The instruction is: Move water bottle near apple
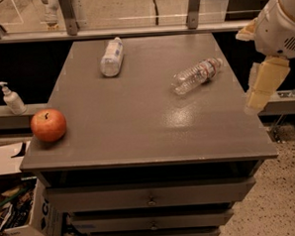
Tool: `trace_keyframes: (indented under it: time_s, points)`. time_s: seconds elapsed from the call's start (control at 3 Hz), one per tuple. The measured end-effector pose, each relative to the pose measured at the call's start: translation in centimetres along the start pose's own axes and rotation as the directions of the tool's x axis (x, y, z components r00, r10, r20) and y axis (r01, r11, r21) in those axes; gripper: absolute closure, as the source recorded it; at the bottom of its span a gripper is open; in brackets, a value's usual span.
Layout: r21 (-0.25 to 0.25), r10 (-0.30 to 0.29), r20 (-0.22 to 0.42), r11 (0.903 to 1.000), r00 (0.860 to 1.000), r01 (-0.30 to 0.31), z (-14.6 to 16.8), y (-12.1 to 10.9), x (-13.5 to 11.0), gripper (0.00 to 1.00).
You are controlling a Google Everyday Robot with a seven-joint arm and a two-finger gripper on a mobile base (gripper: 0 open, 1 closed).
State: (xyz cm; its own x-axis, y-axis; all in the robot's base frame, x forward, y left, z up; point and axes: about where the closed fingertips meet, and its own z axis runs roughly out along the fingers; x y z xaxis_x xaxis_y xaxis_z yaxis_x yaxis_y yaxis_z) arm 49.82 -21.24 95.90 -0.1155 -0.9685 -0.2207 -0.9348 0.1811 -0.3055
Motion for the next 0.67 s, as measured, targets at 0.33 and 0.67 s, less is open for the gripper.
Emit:
trace_keyframes:
  time_s: [0.33, 0.67]
  points:
    - [-0.029, -0.063, 0.035, 0.9975, 0.997, 0.064, 3.1, -3.7, -0.5, 0.0]
    - [-0.07, -0.134, 0.073, 0.9878, 0.988, 0.139, 6.7, -6.7, -1.1, 0.0]
